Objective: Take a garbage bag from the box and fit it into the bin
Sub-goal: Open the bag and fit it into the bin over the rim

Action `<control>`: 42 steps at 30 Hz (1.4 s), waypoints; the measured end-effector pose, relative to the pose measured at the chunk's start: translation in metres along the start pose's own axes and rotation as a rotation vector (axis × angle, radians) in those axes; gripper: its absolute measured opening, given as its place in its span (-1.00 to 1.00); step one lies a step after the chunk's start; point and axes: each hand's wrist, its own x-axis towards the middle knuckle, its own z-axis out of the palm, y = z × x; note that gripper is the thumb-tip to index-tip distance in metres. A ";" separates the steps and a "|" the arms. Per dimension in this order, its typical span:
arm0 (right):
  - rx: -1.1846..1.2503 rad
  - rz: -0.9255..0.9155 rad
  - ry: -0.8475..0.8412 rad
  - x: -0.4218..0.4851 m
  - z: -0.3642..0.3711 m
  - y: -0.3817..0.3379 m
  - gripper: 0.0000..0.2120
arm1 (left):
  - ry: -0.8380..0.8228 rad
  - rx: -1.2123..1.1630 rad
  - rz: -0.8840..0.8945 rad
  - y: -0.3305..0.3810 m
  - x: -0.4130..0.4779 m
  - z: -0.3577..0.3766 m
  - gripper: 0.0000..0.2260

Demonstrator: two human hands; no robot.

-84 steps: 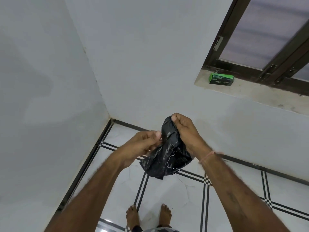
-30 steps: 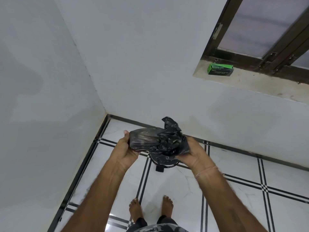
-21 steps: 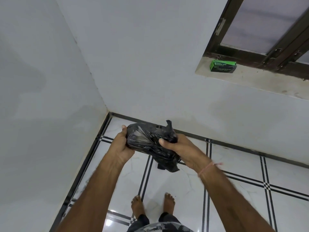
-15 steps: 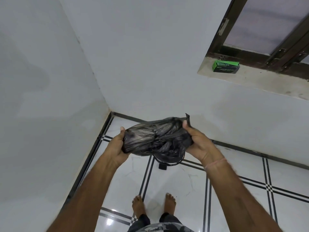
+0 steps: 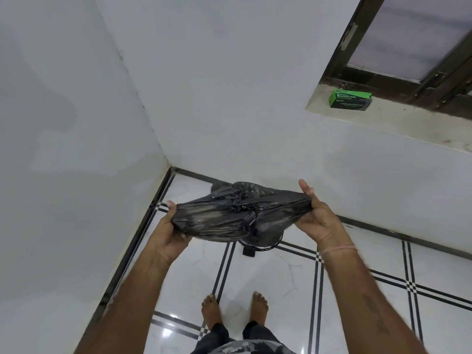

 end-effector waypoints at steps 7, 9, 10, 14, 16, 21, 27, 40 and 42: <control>-0.002 -0.009 0.028 0.012 -0.015 -0.006 -0.64 | 0.016 -0.221 -0.073 -0.001 0.011 -0.008 -0.60; -0.063 -0.026 -0.014 0.009 -0.014 -0.008 -0.68 | 0.015 -0.212 -0.056 -0.001 0.014 -0.007 -0.78; -0.085 -0.035 -0.012 0.008 -0.013 -0.008 -0.73 | -0.015 -0.209 -0.034 0.000 0.014 -0.006 -0.87; -0.263 -0.011 0.102 0.013 0.004 -0.009 -0.56 | -0.077 -0.185 0.069 0.005 0.016 0.006 -0.73; -0.403 0.055 0.185 0.016 0.023 -0.007 -0.53 | -0.066 0.002 0.099 0.006 0.017 0.024 -0.72; -0.480 -0.614 0.104 0.016 0.138 -0.037 -0.75 | -0.098 0.304 0.495 0.056 0.009 0.136 -0.72; -1.533 -0.795 -0.129 0.011 0.060 0.030 -0.74 | -0.088 0.723 0.434 0.008 0.017 0.092 -0.40; -1.693 -0.834 -0.003 -0.009 0.043 0.040 -0.69 | -0.029 0.829 0.375 0.016 0.021 0.045 -0.21; -1.593 -0.437 -0.063 -0.012 0.007 0.066 -0.57 | 0.003 0.781 0.186 -0.006 0.020 0.012 -0.27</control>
